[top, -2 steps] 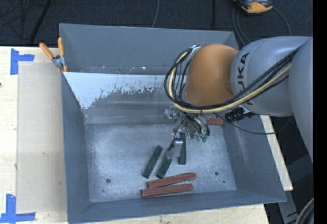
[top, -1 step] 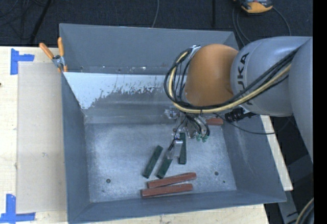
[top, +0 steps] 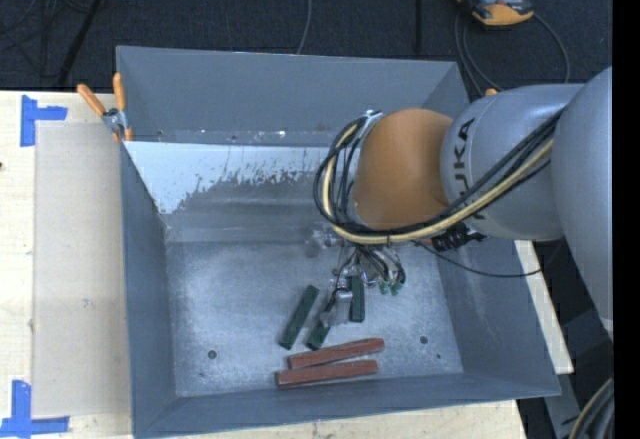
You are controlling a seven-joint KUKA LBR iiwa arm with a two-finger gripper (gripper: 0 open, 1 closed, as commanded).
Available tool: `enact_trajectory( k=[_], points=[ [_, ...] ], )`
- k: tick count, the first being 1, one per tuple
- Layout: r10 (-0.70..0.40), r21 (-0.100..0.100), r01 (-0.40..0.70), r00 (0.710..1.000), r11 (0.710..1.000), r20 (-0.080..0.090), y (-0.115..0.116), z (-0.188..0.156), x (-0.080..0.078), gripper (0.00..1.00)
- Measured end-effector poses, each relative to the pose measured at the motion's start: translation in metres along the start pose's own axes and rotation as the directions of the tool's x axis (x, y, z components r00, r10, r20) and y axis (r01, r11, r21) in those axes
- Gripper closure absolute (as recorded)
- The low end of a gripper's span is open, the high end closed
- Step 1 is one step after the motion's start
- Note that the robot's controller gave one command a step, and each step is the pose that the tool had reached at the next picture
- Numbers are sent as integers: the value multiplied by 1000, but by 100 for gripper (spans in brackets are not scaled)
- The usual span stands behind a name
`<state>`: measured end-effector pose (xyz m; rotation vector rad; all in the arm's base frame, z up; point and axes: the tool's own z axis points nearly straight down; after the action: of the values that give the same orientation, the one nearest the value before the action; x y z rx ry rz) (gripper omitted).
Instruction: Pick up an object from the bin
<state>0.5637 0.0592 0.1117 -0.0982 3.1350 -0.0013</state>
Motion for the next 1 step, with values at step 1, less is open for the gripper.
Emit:
enact_trajectory(
  k=[1],
  points=[
    [-151, -5, 151, 988, 989, -16, 12, 40, 19, 100]
  ],
)
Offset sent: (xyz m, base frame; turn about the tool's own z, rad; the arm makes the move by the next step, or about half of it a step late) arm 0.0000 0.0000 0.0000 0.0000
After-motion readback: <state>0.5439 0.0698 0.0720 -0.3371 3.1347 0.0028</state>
